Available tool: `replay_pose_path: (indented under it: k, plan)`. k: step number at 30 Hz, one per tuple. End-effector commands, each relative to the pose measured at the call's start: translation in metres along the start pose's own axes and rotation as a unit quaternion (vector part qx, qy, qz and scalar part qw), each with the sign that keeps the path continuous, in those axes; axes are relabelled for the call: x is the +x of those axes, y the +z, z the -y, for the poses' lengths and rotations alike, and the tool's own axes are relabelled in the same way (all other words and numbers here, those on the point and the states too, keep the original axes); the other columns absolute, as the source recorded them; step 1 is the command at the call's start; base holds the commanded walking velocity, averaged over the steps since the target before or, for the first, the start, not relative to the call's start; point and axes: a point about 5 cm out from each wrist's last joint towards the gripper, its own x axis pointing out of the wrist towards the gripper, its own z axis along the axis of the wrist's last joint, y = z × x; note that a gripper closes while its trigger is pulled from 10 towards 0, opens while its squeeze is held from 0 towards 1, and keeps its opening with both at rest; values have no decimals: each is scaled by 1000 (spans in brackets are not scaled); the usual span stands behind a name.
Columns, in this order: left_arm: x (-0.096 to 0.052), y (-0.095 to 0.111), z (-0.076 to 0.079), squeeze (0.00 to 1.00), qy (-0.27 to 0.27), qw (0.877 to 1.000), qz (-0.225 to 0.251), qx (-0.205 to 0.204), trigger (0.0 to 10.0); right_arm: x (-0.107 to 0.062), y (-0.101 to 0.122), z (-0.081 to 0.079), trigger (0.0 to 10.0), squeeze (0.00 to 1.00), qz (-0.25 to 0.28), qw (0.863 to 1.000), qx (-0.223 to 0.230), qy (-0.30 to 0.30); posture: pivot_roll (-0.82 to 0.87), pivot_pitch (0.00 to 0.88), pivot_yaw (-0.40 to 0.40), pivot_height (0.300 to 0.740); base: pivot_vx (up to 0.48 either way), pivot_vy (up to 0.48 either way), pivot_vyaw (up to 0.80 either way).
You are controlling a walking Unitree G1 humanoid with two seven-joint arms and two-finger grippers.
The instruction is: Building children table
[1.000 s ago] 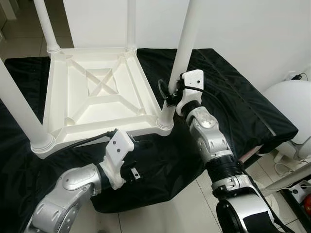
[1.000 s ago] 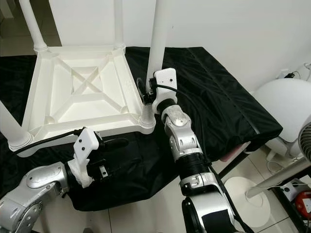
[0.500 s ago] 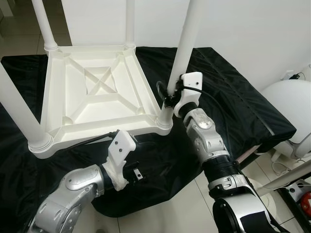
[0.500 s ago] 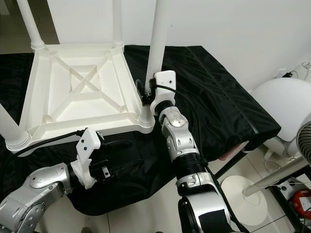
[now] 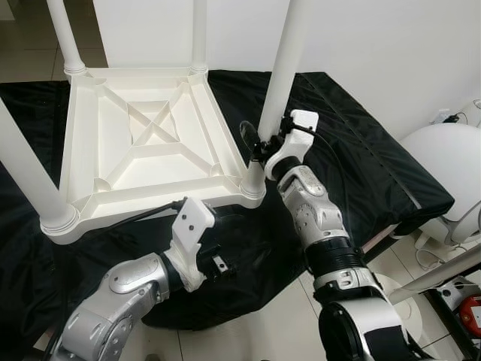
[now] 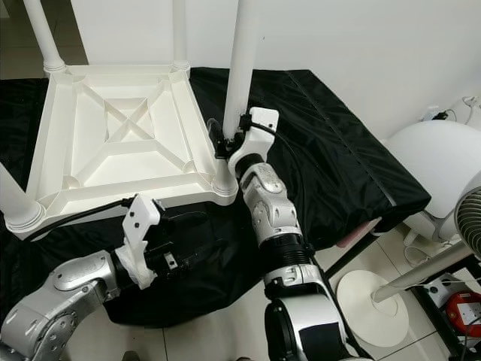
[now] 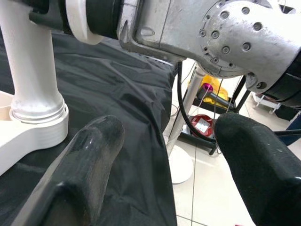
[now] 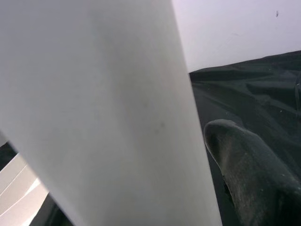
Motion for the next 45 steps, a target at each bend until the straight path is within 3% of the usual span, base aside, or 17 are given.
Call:
replay_pose_path:
  k: [1,4,5,6,9,10,14,18,20,21,22,25,28,30,34,39,45]
  plan:
    - [2,3,2,0,-3,1000,4,-1,10000,-1,-2,2,10000,0,-8,1000,25,-10,56,95,-113,740,0,0,0]
    - [4,4,2,0,0,1000,8,-1,10000,-2,-3,3,10000,0,-10,998,57,-15,54,104,-117,740,0,0,0]
    - [7,5,3,0,0,1000,13,-4,10000,-3,-4,4,10000,0,-10,995,99,-23,53,109,-118,740,0,0,0]
    - [7,5,3,0,0,1000,13,-4,10000,-3,-4,4,10000,0,-10,995,99,-23,53,109,-118,740,0,0,0]
    - [12,6,5,0,1,1000,19,-7,10000,-4,-4,8,10000,0,-8,987,158,-34,53,112,-119,740,0,0,0]
    - [12,6,5,0,1,1000,19,-7,10000,-4,-4,8,10000,0,-8,987,158,-34,53,112,-119,740,0,0,0]
    - [24,8,8,0,2,1000,31,-7,10000,-10,-5,16,10000,0,1,971,237,-41,50,117,-114,740,0,0,0]
    - [35,13,10,0,1,999,47,-12,10000,-19,-8,26,10000,0,15,927,375,-17,43,120,-108,740,0,0,0]
    - [38,14,11,0,-2,999,50,-15,10000,-25,-12,33,10000,0,22,913,407,-15,38,121,-105,740,0,0,0]
    - [38,14,11,0,-2,999,50,-15,10000,-25,-12,33,10000,0,22,913,407,-15,38,121,-105,740,0,0,0]
    - [40,15,12,0,-6,998,52,-18,10000,-33,-21,44,10000,0,28,890,454,-16,38,121,-104,740,0,0,0]
    - [42,16,12,0,-7,998,54,-18,10000,-45,-31,56,10000,0,42,862,506,-13,39,122,-104,740,0,0,0]
    - [45,18,13,0,-8,998,60,-17,10000,-72,-61,77,10000,0,57,821,567,-27,44,128,-104,740,0,0,0]
    - [45,18,13,0,-8,998,60,-17,10000,-72,-61,77,10000,0,57,821,567,-27,44,128,-104,740,0,0,0]
    - [48,20,14,0,-5,998,66,-19,10000,-99,-94,92,10000,0,60,784,612,-80,49,134,-105,740,0,0,0]
    - [48,20,14,0,-4,998,67,-20,10000,-104,-101,88,10000,0,46,796,598,-81,51,134,-105,740,0,0,0]
    - [49,21,11,0,1,998,69,-14,10000,-115,-108,90,10000,0,37,785,611,-92,58,134,-108,740,0,0,0]
